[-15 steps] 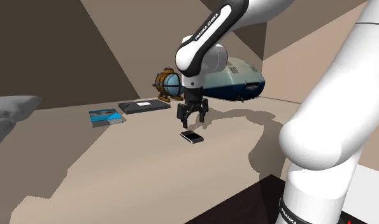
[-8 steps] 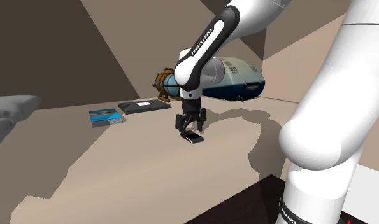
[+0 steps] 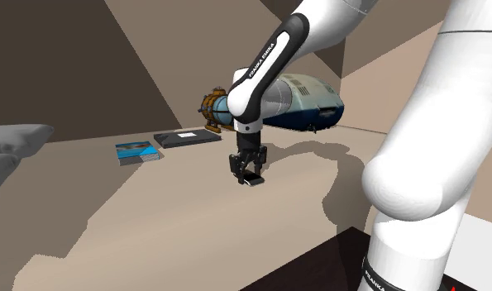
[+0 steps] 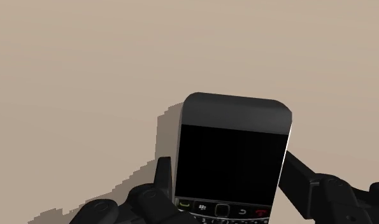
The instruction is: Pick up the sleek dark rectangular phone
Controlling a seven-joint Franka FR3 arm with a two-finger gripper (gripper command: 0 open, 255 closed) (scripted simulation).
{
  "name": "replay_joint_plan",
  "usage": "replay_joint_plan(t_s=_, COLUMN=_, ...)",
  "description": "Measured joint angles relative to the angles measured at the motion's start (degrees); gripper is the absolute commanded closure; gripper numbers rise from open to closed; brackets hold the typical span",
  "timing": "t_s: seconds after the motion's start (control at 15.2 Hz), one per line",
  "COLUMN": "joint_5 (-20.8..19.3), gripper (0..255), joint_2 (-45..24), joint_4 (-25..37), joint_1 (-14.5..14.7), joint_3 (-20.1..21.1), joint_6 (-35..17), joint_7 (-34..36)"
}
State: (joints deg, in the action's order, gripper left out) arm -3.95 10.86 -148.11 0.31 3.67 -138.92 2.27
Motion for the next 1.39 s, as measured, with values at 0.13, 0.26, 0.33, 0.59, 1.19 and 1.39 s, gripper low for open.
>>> replay_joint_plan(t_s=0.13, joint_5=0.0, gripper=255, joint_2=0.0, joint_4=0.0, joint_1=0.0, joint_3=0.0, joint_6=0.0, joint_7=0.0)
replay_joint_plan(t_s=0.26, joint_5=0.0, gripper=255, joint_2=0.0, joint_4=0.0, joint_1=0.0, joint_3=0.0, joint_6=-0.1, joint_7=0.0)
replay_joint_plan(t_s=0.33, joint_5=0.0, gripper=255, joint_2=0.0, joint_4=0.0, joint_1=0.0, joint_3=0.0, joint_6=0.0, joint_7=0.0)
replay_joint_plan(t_s=0.59, joint_5=0.3, gripper=255, joint_2=1.7, joint_4=1.0, joint_1=0.1, joint_3=-0.1, joint_6=2.7, joint_7=-0.4)
replay_joint_plan(t_s=1.19, joint_5=1.1, gripper=255, joint_2=6.4, joint_4=4.1, joint_1=0.4, joint_3=-0.2, joint_6=10.5, joint_7=-1.0)
replay_joint_plan(t_s=1.39, joint_5=1.2, gripper=255, joint_2=7.5, joint_4=5.3, joint_1=0.4, joint_3=-0.2, joint_6=12.8, joint_7=-1.3)
